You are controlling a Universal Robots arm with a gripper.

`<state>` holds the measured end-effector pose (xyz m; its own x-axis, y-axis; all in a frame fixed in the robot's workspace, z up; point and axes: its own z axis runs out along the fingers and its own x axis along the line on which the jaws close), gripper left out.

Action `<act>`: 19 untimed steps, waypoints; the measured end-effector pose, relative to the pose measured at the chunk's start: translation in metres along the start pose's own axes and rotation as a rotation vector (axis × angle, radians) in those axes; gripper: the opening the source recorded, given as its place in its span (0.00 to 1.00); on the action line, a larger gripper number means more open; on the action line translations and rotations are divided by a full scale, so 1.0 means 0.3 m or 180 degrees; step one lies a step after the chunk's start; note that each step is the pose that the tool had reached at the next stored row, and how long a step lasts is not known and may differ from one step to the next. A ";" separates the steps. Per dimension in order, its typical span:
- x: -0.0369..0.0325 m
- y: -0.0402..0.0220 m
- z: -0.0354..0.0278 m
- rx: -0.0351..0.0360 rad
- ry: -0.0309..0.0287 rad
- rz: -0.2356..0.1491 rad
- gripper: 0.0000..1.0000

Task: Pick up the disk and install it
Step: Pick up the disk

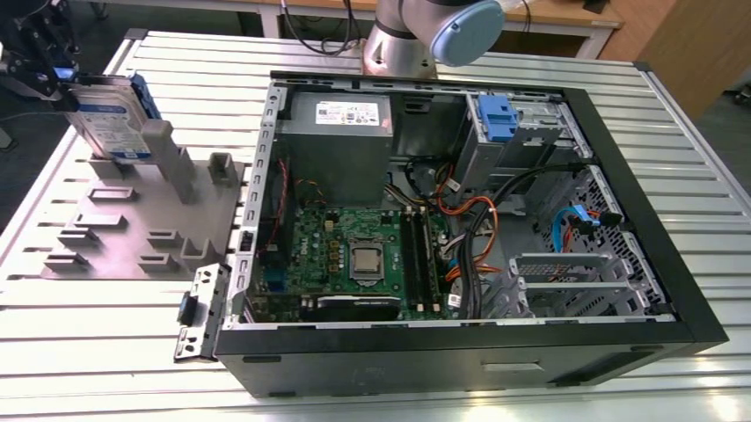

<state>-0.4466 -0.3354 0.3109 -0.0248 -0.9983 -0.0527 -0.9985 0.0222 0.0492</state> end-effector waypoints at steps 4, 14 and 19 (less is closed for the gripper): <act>0.000 0.000 -0.008 0.0000 0.0000 0.0000 0.36; -0.001 0.001 -0.025 0.0000 0.0000 0.0000 0.36; -0.002 0.002 -0.033 0.0000 0.0000 0.0000 0.36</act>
<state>-0.4466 -0.3354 0.3209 -0.0248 -0.9983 -0.0527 -0.9985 0.0222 0.0492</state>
